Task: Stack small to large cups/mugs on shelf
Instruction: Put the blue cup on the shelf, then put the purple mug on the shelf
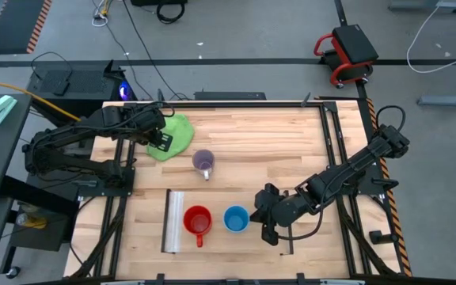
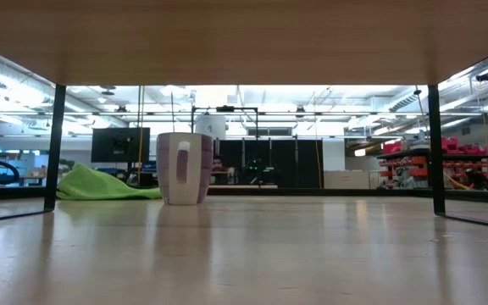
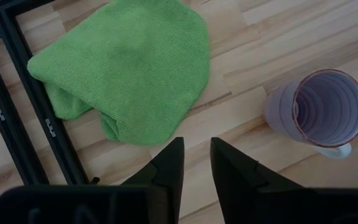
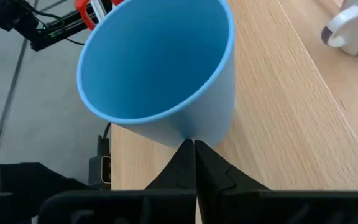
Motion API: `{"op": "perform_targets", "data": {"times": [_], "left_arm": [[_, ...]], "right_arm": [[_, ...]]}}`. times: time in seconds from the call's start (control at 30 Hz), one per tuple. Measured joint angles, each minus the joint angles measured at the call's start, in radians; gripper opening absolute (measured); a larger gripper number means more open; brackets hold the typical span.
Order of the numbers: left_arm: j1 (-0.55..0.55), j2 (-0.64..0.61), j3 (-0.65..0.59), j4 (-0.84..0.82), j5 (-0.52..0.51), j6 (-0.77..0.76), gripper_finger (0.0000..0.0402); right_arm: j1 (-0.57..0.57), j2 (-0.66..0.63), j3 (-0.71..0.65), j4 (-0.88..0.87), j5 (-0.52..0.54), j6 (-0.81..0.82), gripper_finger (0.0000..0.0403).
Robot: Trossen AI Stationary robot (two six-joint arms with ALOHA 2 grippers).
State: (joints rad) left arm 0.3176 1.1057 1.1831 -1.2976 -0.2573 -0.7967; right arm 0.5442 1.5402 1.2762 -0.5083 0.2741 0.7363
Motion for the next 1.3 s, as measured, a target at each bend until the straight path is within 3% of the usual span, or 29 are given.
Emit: {"op": "perform_targets", "data": {"times": [0.43, 0.53, 0.67, 0.93, 1.07, 1.3], "left_arm": [[0.0, 0.0, 0.0, 0.0, 0.0, 0.009, 0.0091], [0.0, 0.0, 0.0, -0.005, 0.0, 0.008, 0.009], [0.0, 0.0, 0.0, -0.008, 0.0, 0.008, 0.0085], [0.0, 0.0, 0.0, -0.008, 0.0, 0.021, 0.0091], [0.0, 0.0, 0.0, -0.007, -0.006, 0.033, 0.0087], [0.0, 0.0, 0.0, -0.006, -0.018, 0.034, 0.0078]], "right_arm": [[-0.021, 0.053, -0.001, 0.065, -0.051, -0.014, 0.0], [-0.019, 0.044, -0.001, 0.062, -0.02, -0.011, 0.0], [-0.01, 0.014, -0.001, -0.005, 0.035, 0.033, 0.0], [-0.015, 0.007, 0.003, -0.144, 0.024, 0.101, 0.0003], [-0.037, 0.008, 0.067, -0.206, 0.019, 0.067, 0.001], [-0.115, 0.008, 0.308, -0.514, 0.051, -0.076, 0.0011]]}}
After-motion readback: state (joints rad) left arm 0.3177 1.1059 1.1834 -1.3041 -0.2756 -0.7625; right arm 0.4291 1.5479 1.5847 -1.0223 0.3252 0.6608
